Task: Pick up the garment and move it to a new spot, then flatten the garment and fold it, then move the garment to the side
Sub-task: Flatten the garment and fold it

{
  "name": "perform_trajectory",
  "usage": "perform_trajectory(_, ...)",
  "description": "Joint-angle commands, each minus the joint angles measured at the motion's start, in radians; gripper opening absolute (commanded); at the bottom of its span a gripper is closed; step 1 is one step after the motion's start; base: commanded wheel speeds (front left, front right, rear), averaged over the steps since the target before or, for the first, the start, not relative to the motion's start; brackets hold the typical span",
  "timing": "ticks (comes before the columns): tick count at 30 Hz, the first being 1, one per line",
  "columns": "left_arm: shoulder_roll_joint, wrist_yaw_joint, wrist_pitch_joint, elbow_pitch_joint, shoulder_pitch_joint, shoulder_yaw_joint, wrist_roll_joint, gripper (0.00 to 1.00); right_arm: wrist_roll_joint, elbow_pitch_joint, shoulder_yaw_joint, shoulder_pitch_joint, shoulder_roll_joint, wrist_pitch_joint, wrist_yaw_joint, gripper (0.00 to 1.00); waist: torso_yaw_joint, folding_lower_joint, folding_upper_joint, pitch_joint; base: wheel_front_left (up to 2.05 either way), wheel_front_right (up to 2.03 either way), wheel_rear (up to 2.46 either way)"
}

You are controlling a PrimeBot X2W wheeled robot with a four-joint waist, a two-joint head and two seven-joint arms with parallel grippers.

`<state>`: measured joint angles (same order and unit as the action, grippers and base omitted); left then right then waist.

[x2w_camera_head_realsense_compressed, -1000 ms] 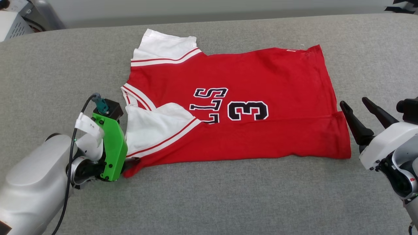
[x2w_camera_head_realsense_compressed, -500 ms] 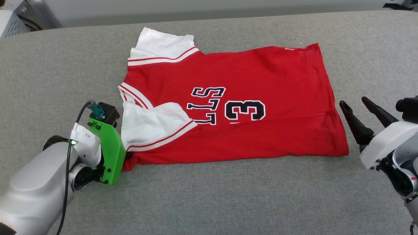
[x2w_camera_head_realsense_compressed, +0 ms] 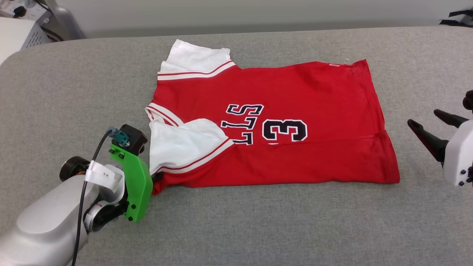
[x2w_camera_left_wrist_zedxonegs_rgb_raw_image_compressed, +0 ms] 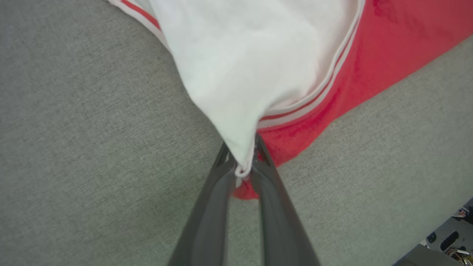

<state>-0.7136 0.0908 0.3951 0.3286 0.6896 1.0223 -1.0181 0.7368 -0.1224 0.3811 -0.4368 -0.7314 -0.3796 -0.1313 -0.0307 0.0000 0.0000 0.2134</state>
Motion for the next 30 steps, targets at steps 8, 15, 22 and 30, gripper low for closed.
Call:
perform_trajectory(8,-0.029,-0.046,-0.009,-0.098,-0.009,-0.003,0.040,0.00,0.063,0.004,0.090,-0.048,-0.048,-0.246,0.001,1.00,0.021,0.0000,0.0000,0.026,0.00,0.00,0.00)
perform_trajectory(15,-0.024,-0.058,-0.013,-0.133,0.005,-0.001,0.058,0.00,0.050,-0.109,0.136,-0.063,0.001,-0.259,0.001,1.00,0.045,0.0000,0.0000,0.063,0.00,0.00,0.00)
perform_trajectory(22,-0.014,-0.058,-0.028,-0.137,0.020,0.001,0.075,0.00,0.052,-0.246,0.190,-0.036,0.062,-0.214,0.001,1.00,0.065,0.0000,0.0000,0.098,0.00,0.00,0.00)
perform_trajectory(30,-0.008,-0.049,-0.065,-0.102,-0.003,-0.008,0.054,0.00,0.098,-0.291,0.254,-0.018,0.080,-0.130,0.001,0.00,0.054,0.0000,0.0000,0.076,0.00,0.00,0.00)
